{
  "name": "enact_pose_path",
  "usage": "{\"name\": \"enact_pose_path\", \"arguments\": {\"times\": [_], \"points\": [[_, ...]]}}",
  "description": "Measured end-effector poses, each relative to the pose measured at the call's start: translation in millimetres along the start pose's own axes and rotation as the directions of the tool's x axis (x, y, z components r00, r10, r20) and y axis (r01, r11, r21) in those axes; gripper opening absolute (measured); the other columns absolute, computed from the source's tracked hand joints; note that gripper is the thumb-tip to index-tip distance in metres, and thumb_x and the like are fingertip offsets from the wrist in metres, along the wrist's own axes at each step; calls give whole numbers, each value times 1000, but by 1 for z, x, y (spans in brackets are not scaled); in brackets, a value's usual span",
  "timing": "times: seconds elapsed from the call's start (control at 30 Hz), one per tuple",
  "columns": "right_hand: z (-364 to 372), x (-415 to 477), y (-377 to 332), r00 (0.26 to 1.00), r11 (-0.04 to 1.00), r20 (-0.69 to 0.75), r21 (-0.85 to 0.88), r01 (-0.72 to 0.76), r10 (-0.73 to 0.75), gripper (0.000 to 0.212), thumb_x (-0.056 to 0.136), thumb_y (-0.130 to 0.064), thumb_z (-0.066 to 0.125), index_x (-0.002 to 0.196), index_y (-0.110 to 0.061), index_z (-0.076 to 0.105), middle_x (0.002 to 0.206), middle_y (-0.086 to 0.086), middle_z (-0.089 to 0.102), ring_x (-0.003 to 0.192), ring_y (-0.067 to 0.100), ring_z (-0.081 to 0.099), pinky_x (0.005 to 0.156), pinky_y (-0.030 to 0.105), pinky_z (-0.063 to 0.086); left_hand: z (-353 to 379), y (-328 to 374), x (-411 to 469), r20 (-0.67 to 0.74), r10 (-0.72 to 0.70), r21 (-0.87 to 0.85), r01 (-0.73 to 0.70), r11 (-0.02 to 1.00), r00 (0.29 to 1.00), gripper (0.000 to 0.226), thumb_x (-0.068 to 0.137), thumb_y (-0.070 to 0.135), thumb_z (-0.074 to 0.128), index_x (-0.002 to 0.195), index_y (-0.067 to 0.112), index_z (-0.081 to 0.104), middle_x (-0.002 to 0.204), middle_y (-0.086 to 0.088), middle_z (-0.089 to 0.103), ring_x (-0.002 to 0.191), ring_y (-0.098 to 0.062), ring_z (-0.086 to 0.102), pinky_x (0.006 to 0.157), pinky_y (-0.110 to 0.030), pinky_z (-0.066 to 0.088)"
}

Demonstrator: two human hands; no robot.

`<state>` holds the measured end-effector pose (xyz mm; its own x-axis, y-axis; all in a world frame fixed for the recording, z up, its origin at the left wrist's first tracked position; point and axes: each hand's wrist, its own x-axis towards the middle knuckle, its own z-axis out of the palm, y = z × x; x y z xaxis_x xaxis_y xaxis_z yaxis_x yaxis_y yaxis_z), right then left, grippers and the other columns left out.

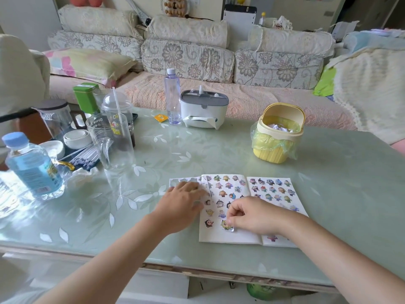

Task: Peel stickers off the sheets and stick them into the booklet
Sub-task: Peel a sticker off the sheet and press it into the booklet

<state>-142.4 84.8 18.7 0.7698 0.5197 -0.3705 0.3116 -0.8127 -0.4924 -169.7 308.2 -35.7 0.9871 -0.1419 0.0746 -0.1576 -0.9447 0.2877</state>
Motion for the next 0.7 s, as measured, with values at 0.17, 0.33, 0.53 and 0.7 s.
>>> {"name": "enact_pose_path", "arguments": {"times": [0.17,0.33,0.53,0.7], "points": [[7,7,-1,1000,999,-23,-38,-5,4,14,89,-44,67,86,-30,68,84,-13,66,74,10,61,73,32,52,4,9,-2,54,75,-47,-73,996,996,52,99,47,48,149,38,37,161,12,25,148,-12,15,118,-34,16],[9,9,-7,999,993,-38,-109,34,-38,11,94,-40,64,89,-30,66,80,-15,62,62,-2,50,48,10,35,8,7,-1,85,92,-21,-90,996,992,55,97,52,49,149,40,36,162,12,22,148,-13,15,118,-34,12],[15,14,-5,998,988,-62,-153,7,-16,14,92,-41,64,82,-30,65,66,-15,57,61,1,51,63,24,41,8,7,0,92,101,3,-102,995,991,56,98,53,48,151,40,34,163,10,20,148,-13,15,118,-33,10],[18,14,-7,994,981,-107,-193,-12,-9,15,87,-42,66,76,-34,62,70,-18,57,65,-3,51,65,24,41,9,9,-2,51,121,16,-122,992,991,55,99,49,48,150,35,36,163,7,21,149,-15,13,119,-34,11]]}}
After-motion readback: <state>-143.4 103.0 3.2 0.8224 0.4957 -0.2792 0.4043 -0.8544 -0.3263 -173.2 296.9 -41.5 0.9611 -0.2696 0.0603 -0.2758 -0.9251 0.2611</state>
